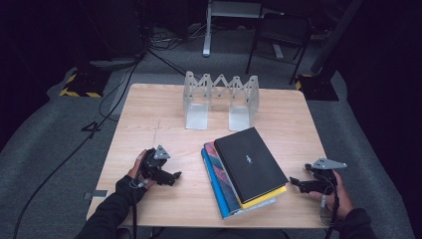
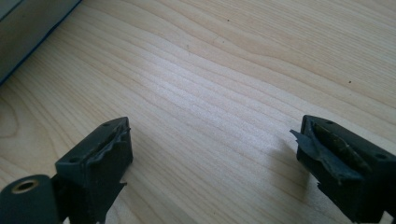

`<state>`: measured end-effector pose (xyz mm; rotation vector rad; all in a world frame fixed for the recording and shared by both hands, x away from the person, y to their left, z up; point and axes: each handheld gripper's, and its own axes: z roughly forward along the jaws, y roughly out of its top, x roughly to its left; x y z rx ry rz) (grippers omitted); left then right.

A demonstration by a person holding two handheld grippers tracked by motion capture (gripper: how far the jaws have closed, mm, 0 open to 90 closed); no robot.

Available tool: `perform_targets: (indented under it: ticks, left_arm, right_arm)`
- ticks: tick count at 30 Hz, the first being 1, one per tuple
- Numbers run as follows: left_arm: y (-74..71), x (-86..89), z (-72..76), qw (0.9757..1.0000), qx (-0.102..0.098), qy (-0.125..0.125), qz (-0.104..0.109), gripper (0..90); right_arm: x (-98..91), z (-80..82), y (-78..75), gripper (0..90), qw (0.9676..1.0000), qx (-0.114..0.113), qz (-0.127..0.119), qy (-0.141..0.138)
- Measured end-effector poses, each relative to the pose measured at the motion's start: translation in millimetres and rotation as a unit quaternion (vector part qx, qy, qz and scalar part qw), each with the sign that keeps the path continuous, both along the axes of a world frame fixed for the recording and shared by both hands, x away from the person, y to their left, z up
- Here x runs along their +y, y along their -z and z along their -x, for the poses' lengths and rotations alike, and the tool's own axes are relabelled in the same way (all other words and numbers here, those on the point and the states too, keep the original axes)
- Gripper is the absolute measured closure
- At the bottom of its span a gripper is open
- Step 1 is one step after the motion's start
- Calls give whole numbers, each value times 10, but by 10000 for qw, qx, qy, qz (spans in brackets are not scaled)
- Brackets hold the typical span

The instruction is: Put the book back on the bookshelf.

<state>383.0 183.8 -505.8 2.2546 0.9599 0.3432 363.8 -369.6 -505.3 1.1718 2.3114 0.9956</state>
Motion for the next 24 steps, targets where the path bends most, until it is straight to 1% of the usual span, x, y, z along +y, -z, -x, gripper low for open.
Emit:
perform_targets:
  ticks: [1, 2, 4, 5, 6, 7, 8, 10, 12, 13, 15, 16, 19, 20, 21, 23, 24]
  left_arm:
    - [0, -64, 29, 10000, 1, 26, 0, 0]
    - [2, -93, 44, 10000, -4, 33, 7, 1]
    - [0, -120, 73, 10000, -37, 49, -14, 1]
    - [0, -127, 88, 10000, -16, 72, 8, 4]
    - [1, -134, 108, 10000, -41, 10, 6, 5]
    - [-3, -125, 120, 10000, -10, 42, -22, 5]
    - [-2, -124, 137, 10000, -31, 32, -25, 5]
    - [3, -130, 165, 9999, -20, 119, 11, 5]
    - [-2, -134, 188, 9997, -8, 224, -20, 5]
    - [2, -142, 205, 9997, -2, 246, 18, 5]
    - [-1, -158, 242, 9995, -15, 326, -3, 6]
    - [1, -172, 270, 9995, -11, 309, 24, 12]
    - [0, -206, 337, 9992, -24, 393, 9, 13]
    - [0, -226, 372, 9990, -1, 436, 22, 13]
    - [0, -239, 396, 9989, -18, 466, 5, 12]
    - [-1, -267, 435, 9988, -14, 490, 0, 12]
    - [0, -275, 444, 9989, -2, 477, 9, 10]
  right_arm:
    - [0, 0, 0, 99, 10000, -1, 0, -4]
    - [-1, -1, 0, 99, 10000, 0, 0, -7]
    - [-1, -1, 0, 99, 10000, 0, 2, -7]
    - [-1, -2, 0, 99, 10000, 1, 0, -9]
    - [-1, -2, 0, 99, 10000, -2, 3, -7]
    - [-1, -2, 0, 99, 10000, 1, 2, -11]
    - [-1, -1, 0, 99, 10000, 1, 2, -10]
    - [-1, -2, 0, 99, 10000, 1, 2, -12]
    - [-2, -2, 0, 99, 10000, 0, 5, -14]
    - [-3, -1, 0, 100, 10000, 4, 5, -20]
    - [-8, 3, -7, 104, 10000, 33, 34, -42]
    - [-19, 11, -19, 116, 9999, 70, 67, -92]
    - [-43, 37, -48, 156, 9998, 156, 126, -85]
    - [-51, 56, -67, 182, 9995, 228, 139, -182]
    - [-53, 79, -90, 187, 9989, 260, 163, -346]
    - [-31, 121, -144, 210, 9983, 252, 85, -517]
    - [2, 150, -186, 212, 9974, 219, 128, -670]
